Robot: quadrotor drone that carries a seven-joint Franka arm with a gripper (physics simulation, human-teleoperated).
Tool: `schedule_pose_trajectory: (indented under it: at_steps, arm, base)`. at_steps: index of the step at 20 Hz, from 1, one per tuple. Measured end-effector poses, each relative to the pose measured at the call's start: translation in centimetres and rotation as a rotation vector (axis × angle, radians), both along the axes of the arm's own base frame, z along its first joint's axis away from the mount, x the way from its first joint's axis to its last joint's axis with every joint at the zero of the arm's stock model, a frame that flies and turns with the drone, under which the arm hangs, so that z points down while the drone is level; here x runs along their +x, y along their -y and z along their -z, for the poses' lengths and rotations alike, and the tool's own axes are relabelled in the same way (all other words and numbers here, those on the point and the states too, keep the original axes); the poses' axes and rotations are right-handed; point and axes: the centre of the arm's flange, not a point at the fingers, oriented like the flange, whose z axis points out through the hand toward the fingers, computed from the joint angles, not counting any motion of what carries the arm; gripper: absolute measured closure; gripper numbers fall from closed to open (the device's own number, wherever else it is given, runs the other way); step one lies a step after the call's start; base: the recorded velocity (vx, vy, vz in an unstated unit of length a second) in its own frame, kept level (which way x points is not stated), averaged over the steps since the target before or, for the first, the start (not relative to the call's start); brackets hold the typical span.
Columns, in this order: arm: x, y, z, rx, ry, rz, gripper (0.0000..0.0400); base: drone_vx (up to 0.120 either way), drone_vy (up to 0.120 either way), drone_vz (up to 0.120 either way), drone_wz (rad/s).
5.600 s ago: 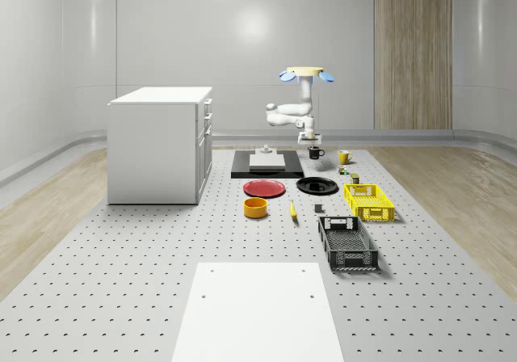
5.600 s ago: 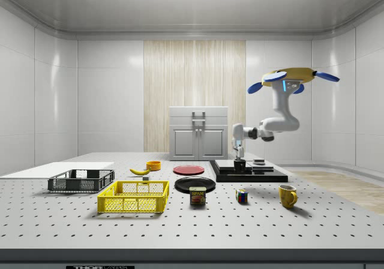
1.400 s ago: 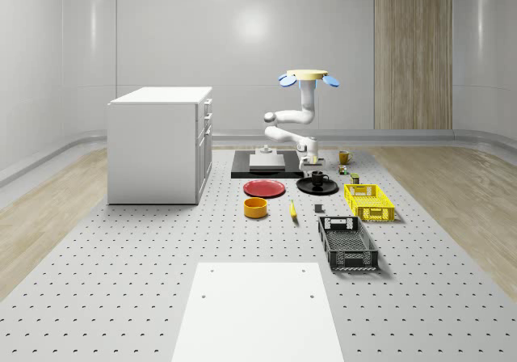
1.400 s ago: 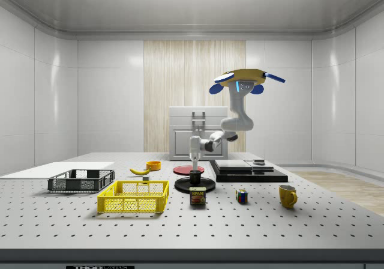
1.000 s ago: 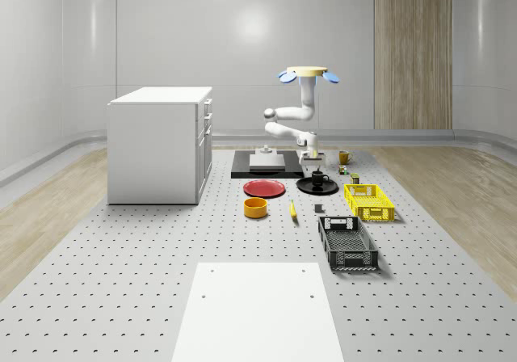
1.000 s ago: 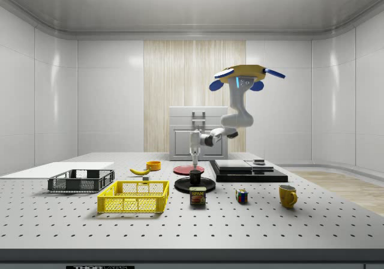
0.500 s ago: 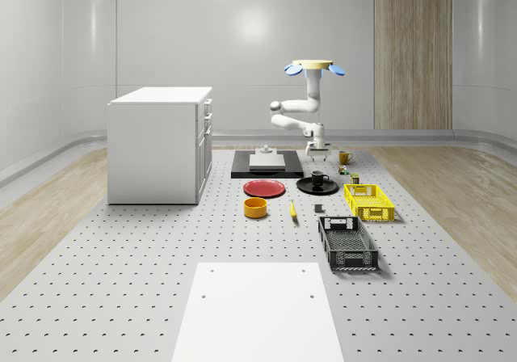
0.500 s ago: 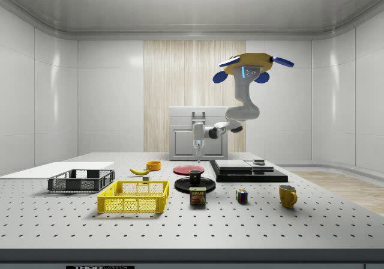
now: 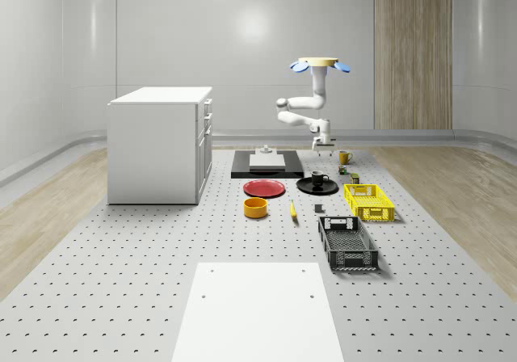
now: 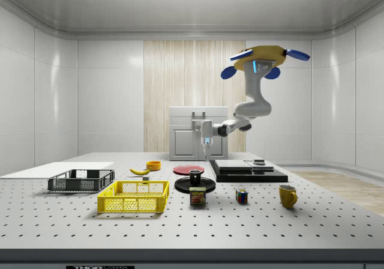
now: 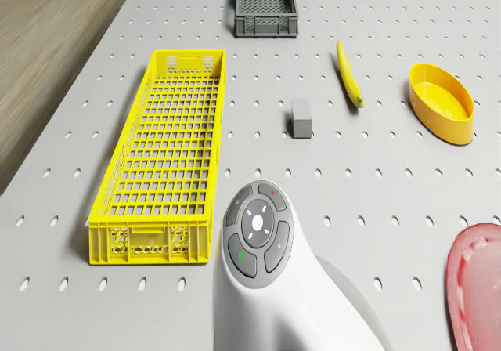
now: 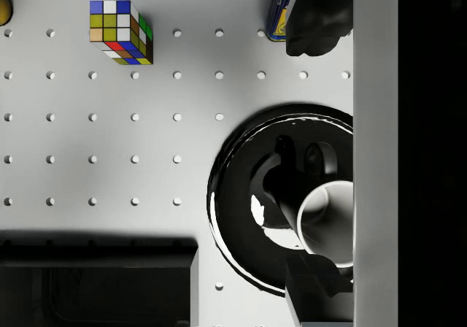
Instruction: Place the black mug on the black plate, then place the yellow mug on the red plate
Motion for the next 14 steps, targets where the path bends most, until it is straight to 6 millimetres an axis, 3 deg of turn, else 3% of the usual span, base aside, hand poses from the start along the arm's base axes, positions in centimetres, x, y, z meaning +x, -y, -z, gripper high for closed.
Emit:
schedule_pose_trajectory:
  at_steps: [3,14]
  arm:
    - [0.00,0.00,0.00,0.000,0.000,0.000,0.0000]
    - [0.00,0.00,0.00,0.000,0.000,0.000,0.0000]
  base:
    - [-0.120,0.120,0.093,0.000]
    - [-0.120,0.120,0.000,0.000]
